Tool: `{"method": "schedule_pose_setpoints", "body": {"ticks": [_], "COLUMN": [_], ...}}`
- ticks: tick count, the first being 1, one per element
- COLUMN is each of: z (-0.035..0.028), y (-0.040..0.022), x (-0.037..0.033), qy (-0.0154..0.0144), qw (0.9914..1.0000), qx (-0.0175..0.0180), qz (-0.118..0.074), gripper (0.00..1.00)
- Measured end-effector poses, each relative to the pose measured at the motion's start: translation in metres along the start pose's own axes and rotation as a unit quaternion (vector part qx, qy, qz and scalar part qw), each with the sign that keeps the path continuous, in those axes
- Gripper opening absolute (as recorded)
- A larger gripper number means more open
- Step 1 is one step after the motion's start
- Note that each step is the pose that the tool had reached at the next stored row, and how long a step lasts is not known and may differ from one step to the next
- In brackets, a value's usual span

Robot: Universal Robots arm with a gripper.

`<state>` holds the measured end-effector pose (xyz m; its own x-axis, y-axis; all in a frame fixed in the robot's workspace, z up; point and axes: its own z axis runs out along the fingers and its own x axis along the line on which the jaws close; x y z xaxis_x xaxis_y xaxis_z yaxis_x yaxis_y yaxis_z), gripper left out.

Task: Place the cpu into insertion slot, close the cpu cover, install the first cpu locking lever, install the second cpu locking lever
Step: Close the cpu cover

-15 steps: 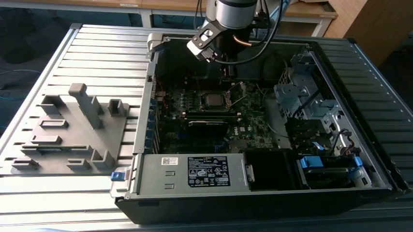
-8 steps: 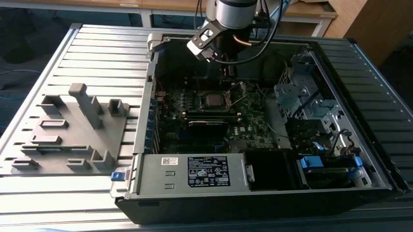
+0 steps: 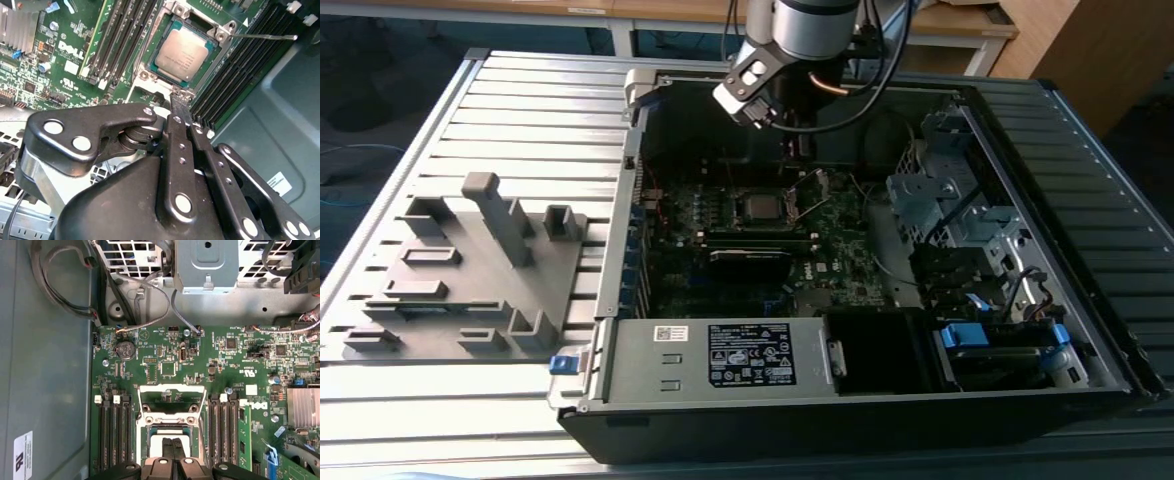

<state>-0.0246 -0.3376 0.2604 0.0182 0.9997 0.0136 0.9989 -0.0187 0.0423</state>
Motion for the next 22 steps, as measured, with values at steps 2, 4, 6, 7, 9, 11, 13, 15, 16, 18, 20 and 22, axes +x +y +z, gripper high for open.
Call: {"method": "schedule_pose_setpoints", "body": {"ticks": [2,4,6,7,9,11,13,15,16,18,20,22], "z": [0.0001,0.0001,0.0001,0.0001,-0.0004,-0.0008,-0.0007,-0.0007,-0.0007,-0.0007,-0.0006,-0.0006], "y": [0.0019,0.0028,0.0031,0.0031,0.0031,0.0039,0.0047,0.0048,0.0048,0.0048,0.0053,0.0066], "x": [0.0,0.0001,0.0001,0.0001,0.0001,0.0001,0.0001,0.0001,0.0001,0.0001,0.0001,0.0001], "qy": [0.0,0.0,0.0,0.0,-0.0002,-0.0001,0.0,0.0,0.0,0.0,0.0,0.0], "qw": [1.0,1.0,1.0,1.0,1.0,1.0,1.0,1.0,1.0,1.0,1.0,1.0], "qx": [0.0,0.0,0.0,0.0,0.0001,0.0,0.0,0.0,0.0,0.0,0.0,0.0], "qz": [0.0,0.0,0.0,0.0,0.0,0.0,0.0,0.0,0.0,0.0,0.0,0.0], "gripper": [0.11,0.11,0.11,0.11,0.11,0.11,0.11,0.11,0.11,0.11,0.11,0.11]}}
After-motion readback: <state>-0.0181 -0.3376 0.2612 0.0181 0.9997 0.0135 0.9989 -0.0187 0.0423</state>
